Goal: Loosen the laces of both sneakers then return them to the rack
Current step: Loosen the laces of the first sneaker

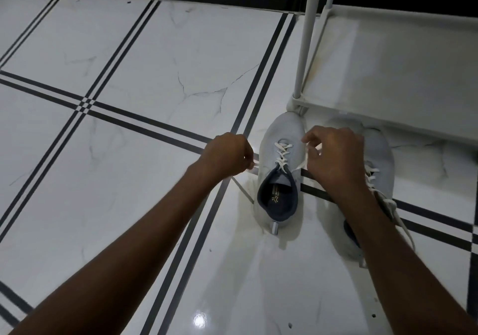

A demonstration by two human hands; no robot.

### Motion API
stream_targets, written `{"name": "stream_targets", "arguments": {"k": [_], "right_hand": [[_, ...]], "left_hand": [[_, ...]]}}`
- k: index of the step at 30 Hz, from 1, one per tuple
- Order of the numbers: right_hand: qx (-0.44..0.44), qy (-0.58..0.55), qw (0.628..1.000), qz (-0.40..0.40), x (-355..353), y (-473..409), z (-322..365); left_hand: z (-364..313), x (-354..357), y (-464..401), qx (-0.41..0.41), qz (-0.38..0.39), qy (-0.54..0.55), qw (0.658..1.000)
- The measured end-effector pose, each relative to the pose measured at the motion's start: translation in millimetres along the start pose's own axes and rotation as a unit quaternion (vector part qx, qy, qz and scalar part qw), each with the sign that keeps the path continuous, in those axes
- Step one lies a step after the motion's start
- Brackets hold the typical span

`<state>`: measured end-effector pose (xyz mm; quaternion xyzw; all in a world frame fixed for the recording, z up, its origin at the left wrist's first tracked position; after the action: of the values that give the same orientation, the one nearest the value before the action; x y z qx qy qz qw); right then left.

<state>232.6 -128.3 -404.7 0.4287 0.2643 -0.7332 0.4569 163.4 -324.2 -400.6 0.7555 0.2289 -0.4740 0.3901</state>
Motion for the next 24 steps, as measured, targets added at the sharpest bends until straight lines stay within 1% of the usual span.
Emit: {"name": "stream_targets", "arguments": {"k": [2, 3, 4, 5, 7, 8, 9, 10, 11, 12, 13, 14, 16, 17, 18, 19, 20, 21, 22, 23, 24], "right_hand": [[0.045, -0.020, 0.997, -0.058, 5.8, 11.3, -7.3], [0.084, -0.030, 0.994, -0.060, 10.3, 19.2, -10.3], [0.138, -0.041, 0.989, -0.028, 18.0, 27.3, -13.8], [0.197, -0.054, 0.979, 0.024, 27.3, 34.6, -16.3], [0.298, -0.095, 0.940, 0.138, 49.1, 44.5, -21.4], [0.338, -0.145, 0.916, 0.163, 57.0, 44.4, -22.8], [0.374, -0.215, 0.887, 0.166, 62.5, 41.0, -23.9], [0.411, -0.290, 0.849, 0.164, 65.7, 37.2, -23.7], [0.442, -0.349, 0.810, 0.164, 67.5, 32.6, -23.0], [0.461, -0.389, 0.779, 0.170, 68.5, 28.5, -23.3], [0.469, -0.411, 0.761, 0.179, 68.6, 25.6, -23.3], [0.471, -0.424, 0.752, 0.182, 68.3, 23.9, -23.0], [0.471, -0.439, 0.745, 0.176, 66.7, 23.1, -22.5], [0.468, -0.446, 0.743, 0.174, 66.3, 23.0, -22.4], [0.463, -0.450, 0.744, 0.173, 67.0, 22.3, -22.5], [0.460, -0.453, 0.743, 0.175, 67.1, 21.7, -22.1], [0.458, -0.456, 0.742, 0.180, 67.9, 20.7, -22.2], [0.455, -0.459, 0.740, 0.186, 68.3, 18.7, -21.7], [0.449, -0.463, 0.739, 0.192, 69.1, 16.1, -22.1], [0.443, -0.469, 0.738, 0.199, 69.2, 14.4, -22.2], [0.436, -0.478, 0.734, 0.206, 69.4, 13.0, -22.0]], "left_hand": [[-2.4, 1.3, -0.1, -0.008, -0.036, -0.007, 0.999], [-4.5, 2.9, 0.5, -0.012, -0.037, 0.014, 0.999], [-7.8, 4.9, 1.6, -0.012, -0.023, 0.054, 0.998], [-11.9, 7.1, 3.0, -0.006, 0.005, 0.099, 0.995], [-19.2, 11.4, 6.6, 0.013, 0.072, 0.164, 0.984], [-20.4, 11.8, 9.0, 0.013, 0.103, 0.186, 0.977], [-20.5, 9.7, 11.4, 0.005, 0.131, 0.206, 0.970], [-18.8, 5.7, 12.8, -0.004, 0.150, 0.211, 0.966], [-16.7, -0.7, 13.3, -0.009, 0.162, 0.197, 0.967], [-14.0, -8.9, 13.5, -0.011, 0.174, 0.163, 0.971], [-10.6, -18.4, 13.2, -0.013, 0.181, 0.118, 0.976], [-7.2, -28.8, 11.7, -0.020, 0.187, 0.084, 0.979], [-1.7, -42.6, 5.0, -0.045, 0.186, 0.060, 0.980], [1.5, -43.9, 1.3, -0.059, 0.167, 0.049, 0.983], [4.8, -40.3, -1.0, -0.072, 0.126, 0.022, 0.989], [7.0, -34.3, -2.0, -0.076, 0.051, -0.025, 0.995], [8.4, -23.4, -0.7, -0.083, -0.037, -0.068, 0.993], [8.2, -10.2, 3.9, -0.095, -0.116, -0.082, 0.985], [7.7, 5.9, 8.6, -0.121, -0.155, -0.053, 0.979], [7.6, 24.4, 12.4, -0.158, -0.155, 0.042, 0.974], [6.5, 44.3, 14.1, -0.204, -0.122, 0.199, 0.951]]}}
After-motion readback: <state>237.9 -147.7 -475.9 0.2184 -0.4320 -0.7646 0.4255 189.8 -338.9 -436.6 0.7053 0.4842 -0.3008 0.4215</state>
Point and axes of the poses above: each hand's wrist, its own y-axis away from the middle knuckle, its own x-axis out of the palm, z = x × y, the point moved 2 cm from there along -y, towards the middle knuckle, and after that the axes turned 12 degrees about x, right-handed, at the moved point
